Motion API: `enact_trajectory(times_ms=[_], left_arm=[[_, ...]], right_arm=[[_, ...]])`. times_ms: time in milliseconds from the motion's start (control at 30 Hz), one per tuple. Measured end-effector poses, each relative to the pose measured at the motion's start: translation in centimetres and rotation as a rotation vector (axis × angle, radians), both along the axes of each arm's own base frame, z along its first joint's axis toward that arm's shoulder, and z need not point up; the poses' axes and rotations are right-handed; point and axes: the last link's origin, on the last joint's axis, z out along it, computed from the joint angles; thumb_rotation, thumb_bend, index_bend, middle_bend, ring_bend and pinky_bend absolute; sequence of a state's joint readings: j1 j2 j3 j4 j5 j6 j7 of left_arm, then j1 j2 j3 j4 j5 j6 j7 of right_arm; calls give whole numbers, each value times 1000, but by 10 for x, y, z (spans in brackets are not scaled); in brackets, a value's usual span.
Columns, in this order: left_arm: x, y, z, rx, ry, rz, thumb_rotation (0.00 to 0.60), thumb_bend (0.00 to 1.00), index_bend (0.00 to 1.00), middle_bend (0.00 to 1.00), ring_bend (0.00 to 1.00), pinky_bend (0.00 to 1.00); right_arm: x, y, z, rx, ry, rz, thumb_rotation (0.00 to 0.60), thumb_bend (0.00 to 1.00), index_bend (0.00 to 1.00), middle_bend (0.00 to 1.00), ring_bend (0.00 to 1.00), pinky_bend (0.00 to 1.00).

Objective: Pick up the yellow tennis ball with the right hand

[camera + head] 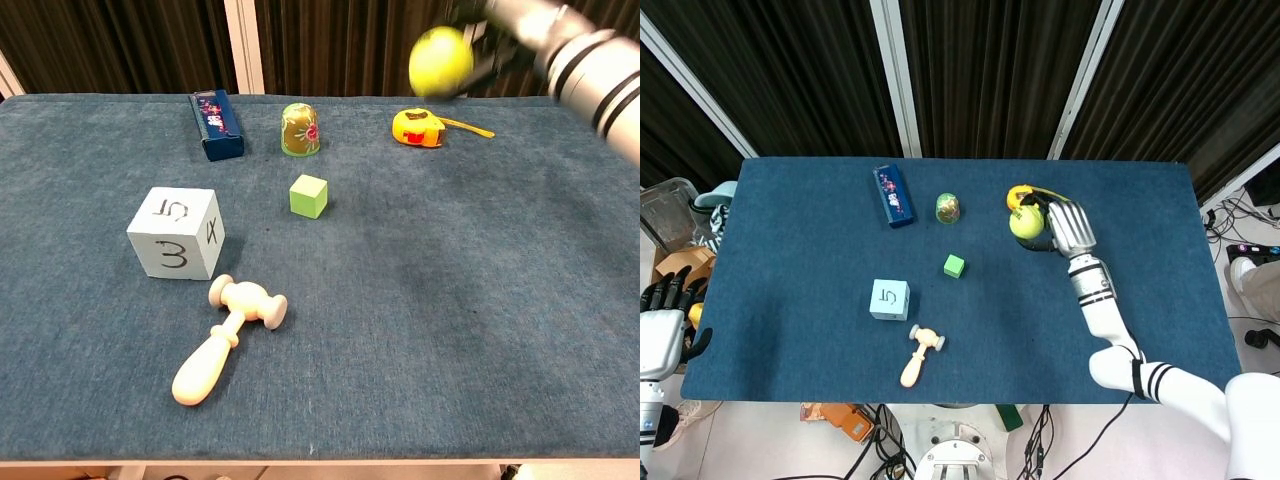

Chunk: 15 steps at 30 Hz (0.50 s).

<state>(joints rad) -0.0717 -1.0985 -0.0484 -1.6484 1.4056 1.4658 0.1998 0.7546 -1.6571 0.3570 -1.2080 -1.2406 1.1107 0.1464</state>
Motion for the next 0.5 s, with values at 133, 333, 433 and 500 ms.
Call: enact_trajectory(times_ms=[133,333,433,500], left_arm=[[0,0,0,-2,3,-1,600,281,139,0,0,112],[0,-1,0,-1,3,1,600,281,139,0,0,112],[0,-1,0,0,4,0,600,280,139,0,0,111],[0,-1,0,1,3,1,600,280,139,0,0,111]], right_arm=[[17,11,33,-84,-173,96,600,482,654,597,718,693],[32,21,71,-147,-308,169,600,482,659,597,718,708],[38,21,82,-162,-317,183,600,482,659,597,718,708],[41,21,85,-164,-317,188,600,482,659,597,718,708]])
